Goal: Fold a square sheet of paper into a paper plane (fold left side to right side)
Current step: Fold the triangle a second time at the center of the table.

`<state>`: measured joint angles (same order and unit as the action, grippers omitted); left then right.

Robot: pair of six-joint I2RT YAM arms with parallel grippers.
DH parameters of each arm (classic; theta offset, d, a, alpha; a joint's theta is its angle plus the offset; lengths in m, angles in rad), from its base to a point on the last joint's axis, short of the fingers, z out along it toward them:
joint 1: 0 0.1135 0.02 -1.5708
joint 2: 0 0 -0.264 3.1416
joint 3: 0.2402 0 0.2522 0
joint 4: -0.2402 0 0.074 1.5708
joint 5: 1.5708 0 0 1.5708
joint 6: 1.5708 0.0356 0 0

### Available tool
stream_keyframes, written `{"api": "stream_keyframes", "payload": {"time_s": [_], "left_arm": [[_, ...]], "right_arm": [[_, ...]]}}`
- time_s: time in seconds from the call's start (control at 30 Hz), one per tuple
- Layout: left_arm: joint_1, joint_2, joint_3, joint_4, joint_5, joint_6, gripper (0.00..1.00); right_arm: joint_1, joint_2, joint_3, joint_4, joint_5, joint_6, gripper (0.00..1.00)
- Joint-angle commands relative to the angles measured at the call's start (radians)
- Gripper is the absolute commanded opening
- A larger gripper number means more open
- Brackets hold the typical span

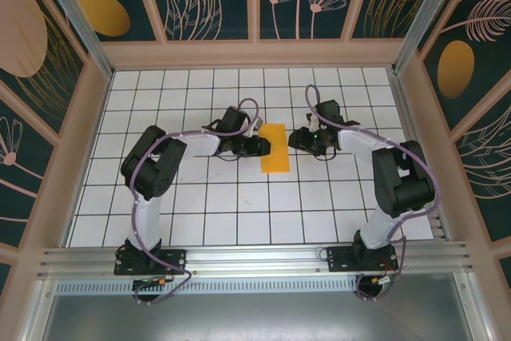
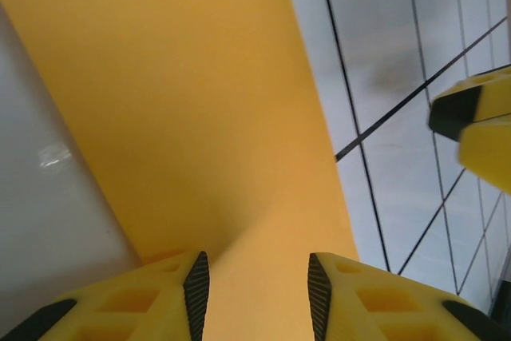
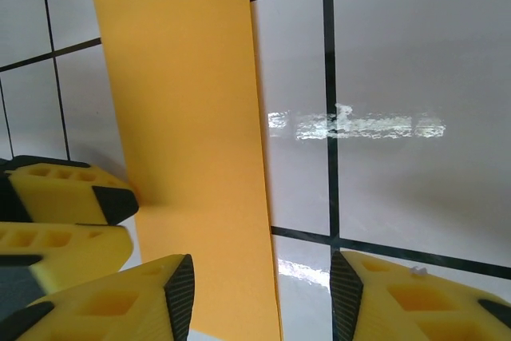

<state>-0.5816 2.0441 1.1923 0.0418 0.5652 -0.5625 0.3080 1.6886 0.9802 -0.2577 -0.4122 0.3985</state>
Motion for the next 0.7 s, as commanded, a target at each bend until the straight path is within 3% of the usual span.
{"api": "stream_keyframes", "payload": {"time_s": [0.0, 0.67], "left_arm": [[-0.004, 0.005, -0.002, -0.035, -0.036, 0.012, 0.40], [-0.004, -0.028, -0.083, 0.003, -0.059, 0.004, 0.38]], "right_arm": [[-0.002, -0.035, -0.020, 0.012, -0.018, 0.005, 0.52], [0.055, 0.114, 0.044, 0.062, -0.140, 0.068, 0.50]]}}
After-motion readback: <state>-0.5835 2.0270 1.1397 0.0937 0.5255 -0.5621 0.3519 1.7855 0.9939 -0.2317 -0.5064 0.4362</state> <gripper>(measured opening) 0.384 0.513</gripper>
